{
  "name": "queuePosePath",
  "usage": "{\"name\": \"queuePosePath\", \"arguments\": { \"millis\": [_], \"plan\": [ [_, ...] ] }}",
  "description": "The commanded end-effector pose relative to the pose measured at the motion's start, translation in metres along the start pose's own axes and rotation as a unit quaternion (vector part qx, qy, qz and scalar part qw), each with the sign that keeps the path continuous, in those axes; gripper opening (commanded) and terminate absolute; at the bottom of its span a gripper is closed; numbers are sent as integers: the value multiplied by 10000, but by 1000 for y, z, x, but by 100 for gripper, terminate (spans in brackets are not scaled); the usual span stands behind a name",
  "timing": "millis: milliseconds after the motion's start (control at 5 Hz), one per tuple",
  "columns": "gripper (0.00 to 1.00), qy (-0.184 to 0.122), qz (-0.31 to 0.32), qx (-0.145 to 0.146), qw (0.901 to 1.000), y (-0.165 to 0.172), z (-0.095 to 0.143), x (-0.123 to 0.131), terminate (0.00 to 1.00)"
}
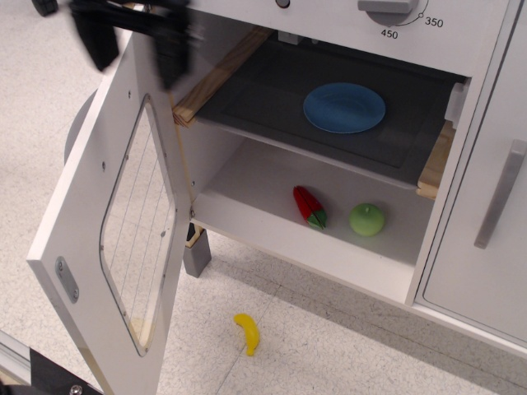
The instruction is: Close oven
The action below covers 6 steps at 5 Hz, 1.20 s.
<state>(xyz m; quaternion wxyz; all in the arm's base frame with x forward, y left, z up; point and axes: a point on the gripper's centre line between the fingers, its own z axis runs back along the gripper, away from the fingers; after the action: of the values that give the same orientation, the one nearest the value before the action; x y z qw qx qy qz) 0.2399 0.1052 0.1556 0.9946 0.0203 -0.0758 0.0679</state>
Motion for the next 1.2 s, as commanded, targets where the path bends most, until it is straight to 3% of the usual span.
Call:
{"name": "queuePosePath", "arguments": {
  "millis": [0,200,600,1000],
  "plan": [
    [100,-220,763,611,9950,40,-21,-6,0],
    [100,-194,1065,356,9935,29,-38,1,0],
    [100,-92,1641,247,9861,7,-63,17,0],
    [100,31,2303,70,9731,-44,-59,31,0]
  ]
}}
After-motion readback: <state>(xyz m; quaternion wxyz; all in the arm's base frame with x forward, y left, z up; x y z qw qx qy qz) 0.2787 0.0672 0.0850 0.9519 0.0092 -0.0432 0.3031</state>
